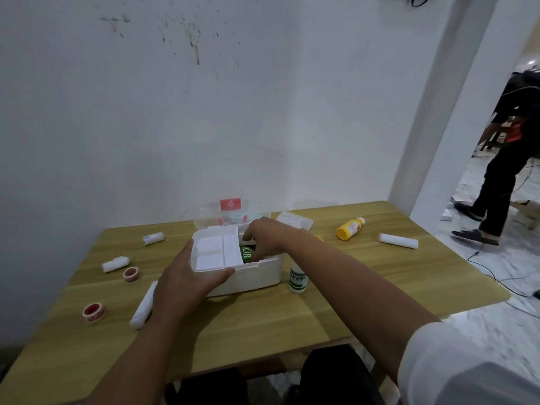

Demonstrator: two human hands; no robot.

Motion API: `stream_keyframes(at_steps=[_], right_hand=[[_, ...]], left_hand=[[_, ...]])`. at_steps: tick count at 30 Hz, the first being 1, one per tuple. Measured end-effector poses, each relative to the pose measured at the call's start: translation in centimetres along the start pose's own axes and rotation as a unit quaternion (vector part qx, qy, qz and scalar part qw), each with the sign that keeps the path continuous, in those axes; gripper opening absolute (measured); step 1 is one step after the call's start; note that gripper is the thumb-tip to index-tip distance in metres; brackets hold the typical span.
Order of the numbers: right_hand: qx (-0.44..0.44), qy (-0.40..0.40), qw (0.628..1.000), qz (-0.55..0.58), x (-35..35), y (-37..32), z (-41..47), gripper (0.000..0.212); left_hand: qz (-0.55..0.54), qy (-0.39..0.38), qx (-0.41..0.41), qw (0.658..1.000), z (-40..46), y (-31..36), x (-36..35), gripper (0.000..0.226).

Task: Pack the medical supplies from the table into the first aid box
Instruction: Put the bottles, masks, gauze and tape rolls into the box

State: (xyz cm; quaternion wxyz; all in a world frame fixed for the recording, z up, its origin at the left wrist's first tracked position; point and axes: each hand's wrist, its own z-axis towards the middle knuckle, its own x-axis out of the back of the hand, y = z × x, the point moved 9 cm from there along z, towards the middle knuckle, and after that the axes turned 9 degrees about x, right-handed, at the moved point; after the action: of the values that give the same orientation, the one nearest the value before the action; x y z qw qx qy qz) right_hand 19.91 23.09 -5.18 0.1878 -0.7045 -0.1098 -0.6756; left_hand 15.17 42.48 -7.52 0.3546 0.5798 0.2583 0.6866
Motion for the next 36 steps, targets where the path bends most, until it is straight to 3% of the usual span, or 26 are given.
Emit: stream_keyframes(at_steps=[3,6,8,11,14,20,24,29,32,36], right_hand=[[-0.026,0.047,0.989,0.136,2.3,1.8,-1.0,0.065],[-0.075,0.141,0.939,0.306,5.1,5.7,-2.5,0.052],[-0.116,0.197,0.913,0.338,6.2,9.1,-3.6,0.045],[-0.195,0.221,0.921,0.255,6.2,14.1,-5.2,0.039],[-0.253,0.180,0.932,0.186,4.0,17.5,-5.9,0.042],[-0.278,0.077,0.952,0.105,-0.3,19.9,-5.1,0.063],[-0.287,0.058,0.952,0.087,-2.0,20.3,-4.3,0.059],[-0.302,0.093,0.945,0.085,-2.3,20.4,-4.0,0.045],[-0.314,0.126,0.935,0.103,-1.3,20.3,-4.7,0.049],[-0.300,0.157,0.932,0.129,2.3,19.6,-5.8,0.069]], left_hand=[[0.010,0.000,0.000,1.000,0.1,-0.1,-0.1,0.100],[-0.001,-0.008,0.003,1.000,0.1,-0.4,-0.2,0.100],[-0.006,-0.005,-0.002,1.000,0.1,-0.4,-0.1,0.098],[-0.016,0.001,-0.014,1.000,-0.1,-0.1,0.0,0.094],[-0.010,0.003,-0.006,1.000,0.0,-0.4,-0.1,0.100],[-0.027,0.001,-0.029,0.999,-0.1,0.0,-0.1,0.081],[-0.036,0.006,-0.020,0.999,0.1,-0.1,-0.2,0.087],[-0.018,0.000,-0.003,1.000,0.2,-0.6,-0.4,0.114],[-0.013,-0.002,-0.005,1.000,0.2,-0.5,-0.3,0.111],[0.000,0.009,-0.004,1.000,0.1,-0.2,-0.1,0.103]])
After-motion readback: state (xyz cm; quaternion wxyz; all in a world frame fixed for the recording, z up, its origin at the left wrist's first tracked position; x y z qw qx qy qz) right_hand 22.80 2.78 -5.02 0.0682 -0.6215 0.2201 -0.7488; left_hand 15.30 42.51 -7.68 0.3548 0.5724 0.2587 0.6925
